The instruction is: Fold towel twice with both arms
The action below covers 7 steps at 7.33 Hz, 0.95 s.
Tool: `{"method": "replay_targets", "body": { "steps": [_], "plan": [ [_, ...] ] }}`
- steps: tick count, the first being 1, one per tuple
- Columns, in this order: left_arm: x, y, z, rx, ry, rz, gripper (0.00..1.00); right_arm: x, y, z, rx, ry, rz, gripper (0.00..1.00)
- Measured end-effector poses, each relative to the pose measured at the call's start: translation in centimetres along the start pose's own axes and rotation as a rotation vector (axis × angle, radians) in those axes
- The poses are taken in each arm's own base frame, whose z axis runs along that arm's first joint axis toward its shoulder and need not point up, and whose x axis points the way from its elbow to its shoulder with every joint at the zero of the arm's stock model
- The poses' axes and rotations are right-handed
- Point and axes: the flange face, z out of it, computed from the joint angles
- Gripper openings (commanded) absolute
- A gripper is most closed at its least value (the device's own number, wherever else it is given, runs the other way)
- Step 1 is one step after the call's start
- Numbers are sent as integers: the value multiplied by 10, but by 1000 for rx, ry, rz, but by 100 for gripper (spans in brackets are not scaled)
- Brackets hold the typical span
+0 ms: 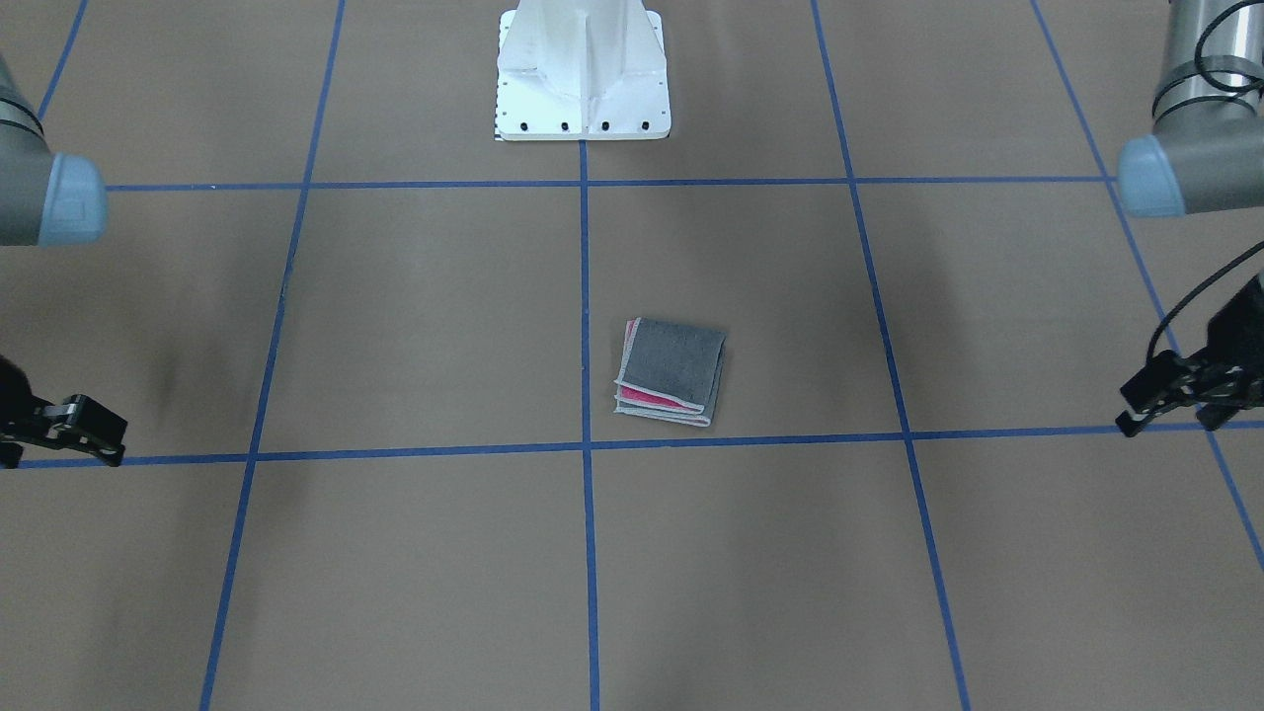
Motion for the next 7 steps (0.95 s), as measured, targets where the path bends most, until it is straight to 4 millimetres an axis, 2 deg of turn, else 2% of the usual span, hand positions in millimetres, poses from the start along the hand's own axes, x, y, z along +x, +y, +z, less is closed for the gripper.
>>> {"method": "replay_targets", "body": {
  "steps": [1, 3, 4, 5, 6, 7],
  "plan": [
    [-35, -1, -18, -36, -37, 106, 100, 50, -2, -11, -31, 42, -49, 99],
    [-93, 23, -44, -83, -43, 291, 100, 141, 14, -32, -75, 24, -6, 99],
    [-117, 40, -47, -100, -38, 318, 100, 165, 25, -38, -83, -16, 29, 99],
    [-141, 60, -43, -125, -29, 313, 100, 172, 31, -43, -80, -39, 37, 99],
    [-164, 79, -33, -159, -28, 287, 100, 181, 42, -43, -82, -46, 42, 99],
    [-183, 93, -21, -192, -34, 259, 100, 199, 55, -40, -88, -45, 55, 99]
  ]
}}
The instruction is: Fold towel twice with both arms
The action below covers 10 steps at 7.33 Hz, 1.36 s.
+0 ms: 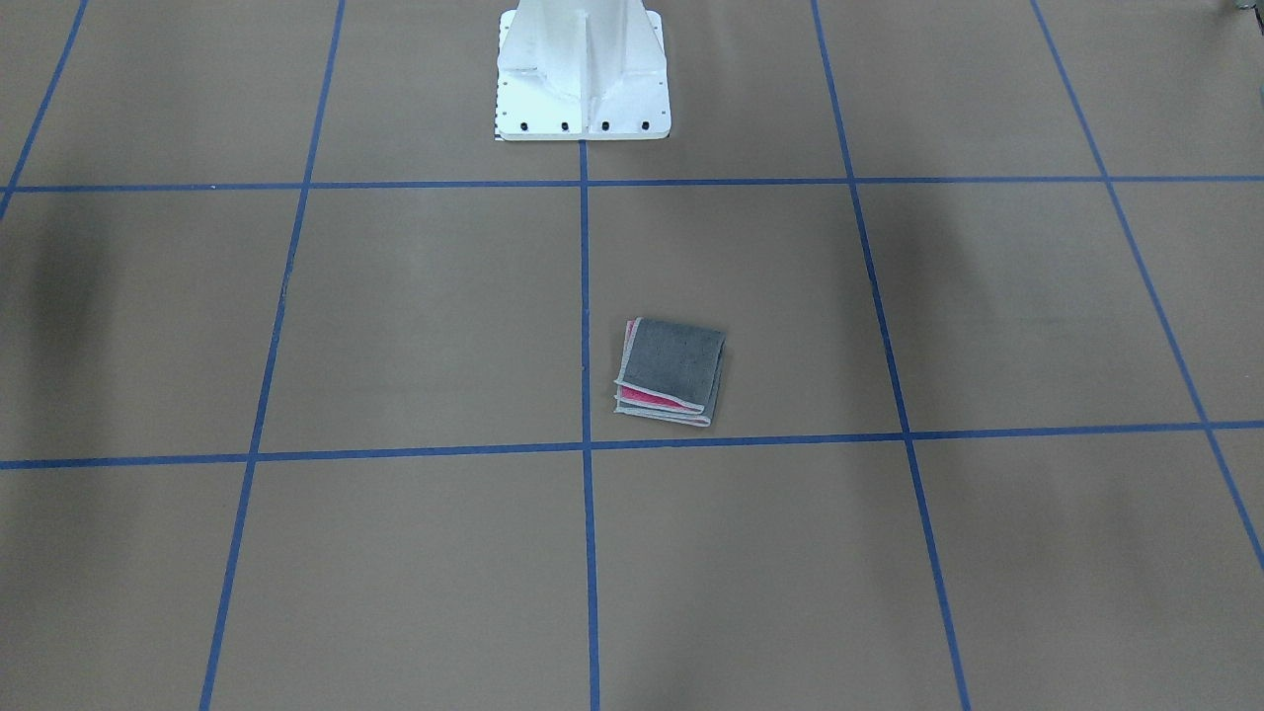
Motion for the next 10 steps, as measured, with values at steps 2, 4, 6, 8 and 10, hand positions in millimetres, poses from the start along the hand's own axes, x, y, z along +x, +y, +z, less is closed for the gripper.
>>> {"method": "replay_targets", "body": {
  "steps": [2, 4, 6, 8, 10],
  "plan": [
    [-20, 15, 4, -16, 1, -37, 100, 53, 38, -1, -3, -2, -39, 99],
    [-9, 28, -25, -6, 8, -51, 100, 94, 71, -2, -5, -5, -31, 99],
    [15, 43, -55, -53, 9, -69, 100, 112, 96, 2, -15, -8, -4, 99],
    [-1, 65, -49, -98, 13, -59, 100, 123, 113, 13, -35, -33, 27, 99],
    [-14, 74, -47, -107, 18, -59, 100, 129, 129, 26, -55, -99, 55, 99]
  ]
}}
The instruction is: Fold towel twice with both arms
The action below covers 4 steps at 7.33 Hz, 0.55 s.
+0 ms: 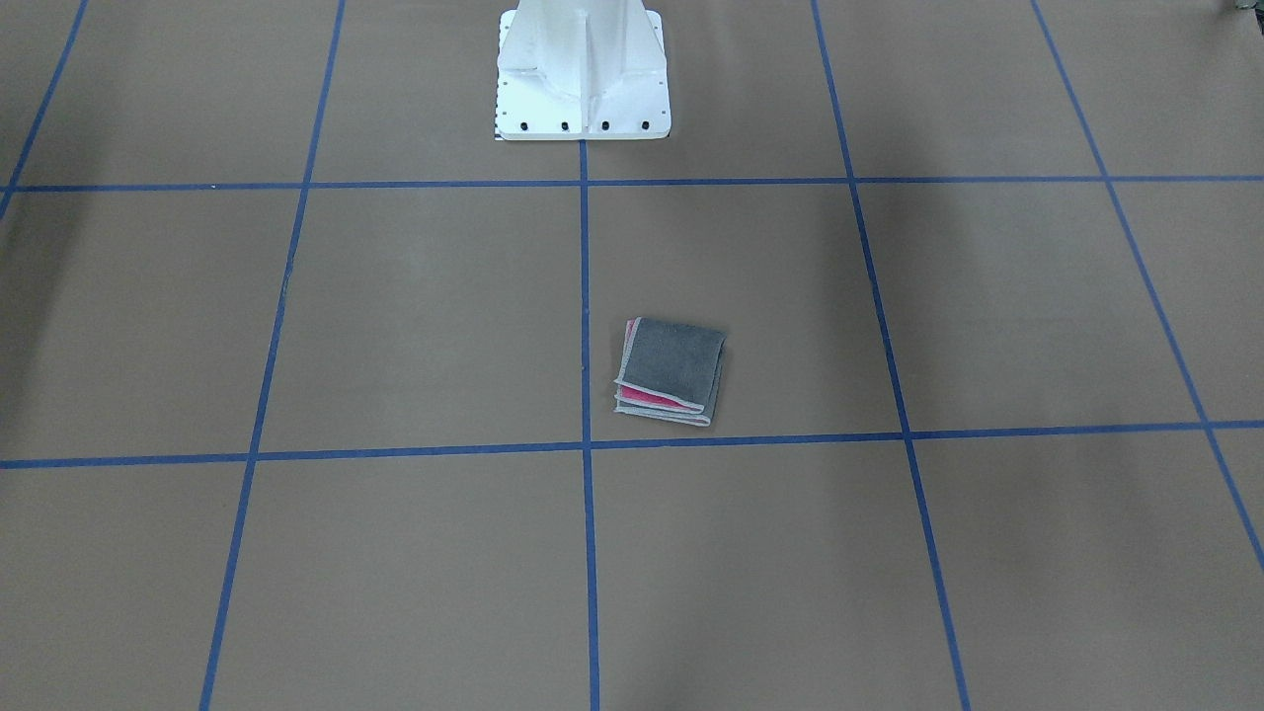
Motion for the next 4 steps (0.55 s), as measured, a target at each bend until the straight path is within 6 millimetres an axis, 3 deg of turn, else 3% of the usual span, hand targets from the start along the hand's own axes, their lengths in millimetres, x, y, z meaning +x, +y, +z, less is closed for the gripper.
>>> {"method": "replay_targets", "body": {
  "steps": [4],
  "plan": [
    [-5, 2, 1, -3, 1, -5, 100, 0, 3, 1, 0, -6, -7, 99]
  ]
}}
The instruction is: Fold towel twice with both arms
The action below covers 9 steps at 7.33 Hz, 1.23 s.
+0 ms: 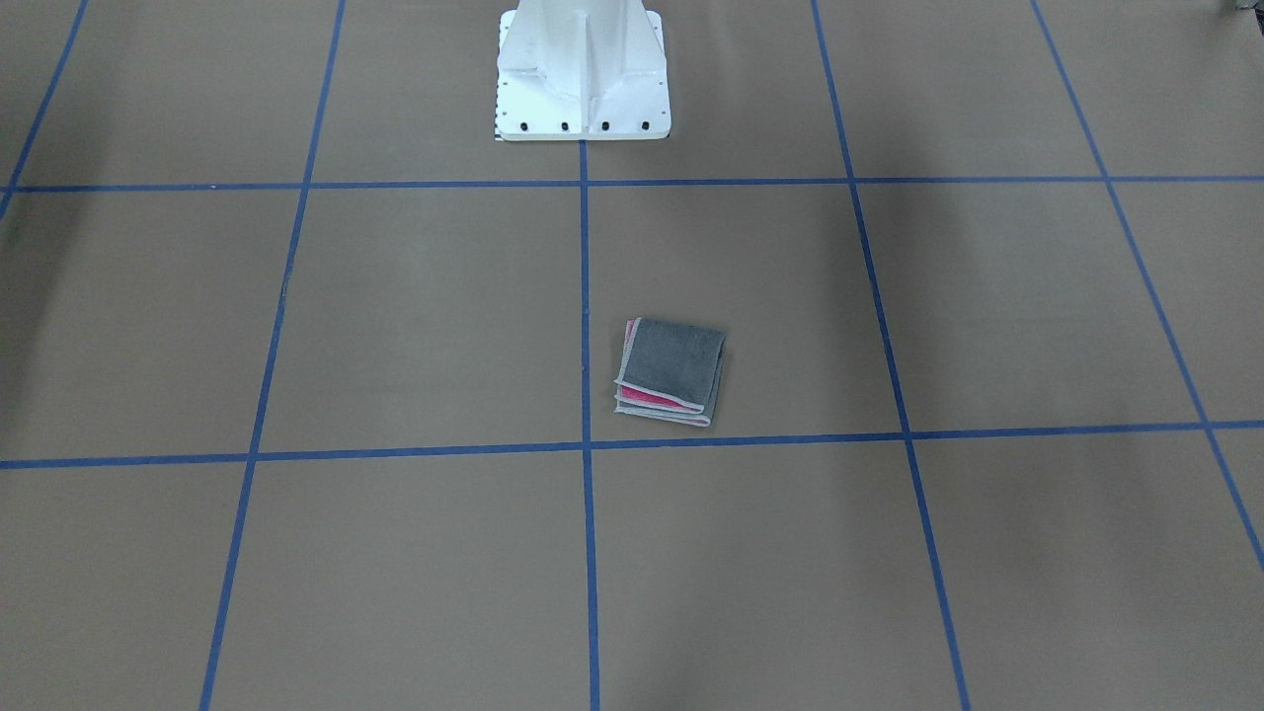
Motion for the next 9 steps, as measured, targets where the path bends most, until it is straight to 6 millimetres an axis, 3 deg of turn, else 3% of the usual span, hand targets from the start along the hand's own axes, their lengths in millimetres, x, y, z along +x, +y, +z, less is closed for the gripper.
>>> {"method": "replay_targets", "body": {
  "steps": [5, 9],
  "plan": [
    [2, -1, -3, 6, -5, 6, 100, -19, -7, -21, 43, 83, -46, 99],
    [4, -2, -5, 10, -3, 9, 100, -27, -10, -20, 61, 64, -75, 99]
  ]
}}
